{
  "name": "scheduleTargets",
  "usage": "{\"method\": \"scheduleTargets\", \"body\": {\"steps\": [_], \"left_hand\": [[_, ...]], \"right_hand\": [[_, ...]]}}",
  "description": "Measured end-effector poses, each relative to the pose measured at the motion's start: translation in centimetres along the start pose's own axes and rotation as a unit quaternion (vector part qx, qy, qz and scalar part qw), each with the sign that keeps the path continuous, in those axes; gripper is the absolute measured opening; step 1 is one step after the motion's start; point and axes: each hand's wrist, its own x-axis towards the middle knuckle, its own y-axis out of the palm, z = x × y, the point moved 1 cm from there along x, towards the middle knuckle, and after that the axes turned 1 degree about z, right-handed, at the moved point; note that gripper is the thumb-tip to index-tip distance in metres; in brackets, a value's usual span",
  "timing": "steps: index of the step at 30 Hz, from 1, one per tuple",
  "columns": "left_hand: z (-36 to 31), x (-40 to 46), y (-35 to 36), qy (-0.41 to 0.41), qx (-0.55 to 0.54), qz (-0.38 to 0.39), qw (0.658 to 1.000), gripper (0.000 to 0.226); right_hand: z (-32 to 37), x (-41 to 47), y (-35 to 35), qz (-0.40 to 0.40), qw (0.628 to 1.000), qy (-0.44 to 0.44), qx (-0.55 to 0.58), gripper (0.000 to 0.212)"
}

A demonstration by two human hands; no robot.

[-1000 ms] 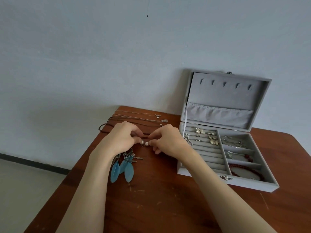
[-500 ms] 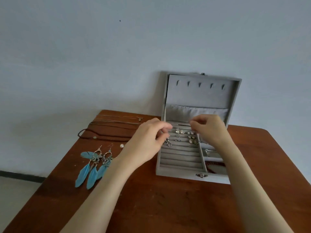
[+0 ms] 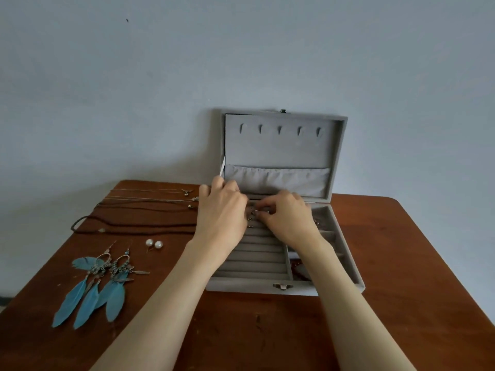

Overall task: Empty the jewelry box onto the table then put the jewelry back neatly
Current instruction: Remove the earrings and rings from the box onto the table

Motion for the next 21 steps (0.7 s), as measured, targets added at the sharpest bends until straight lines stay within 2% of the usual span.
{"method": "scheduleTargets", "body": {"steps": [5,14,21], "left_hand": [[0.1,0.2,0.1,-0.010,-0.034,0.028,0.999,0.027],[0.5,0.3,0.3,-0.033,-0.150,0.032,0.988,0.012],[1.3,0.0,-2.3,-0.053,-0.304,0.052,0.950,0.006]], "right_hand": [[0.0,0.2,-0.1,0.013,1.000,0.007,0.022,0.020],[0.4,0.0,-0.3,0.012,0.999,0.003,0.033,0.013],[0.4,-0.2,-0.7,0.014,0.998,-0.010,0.063,0.004]]}}
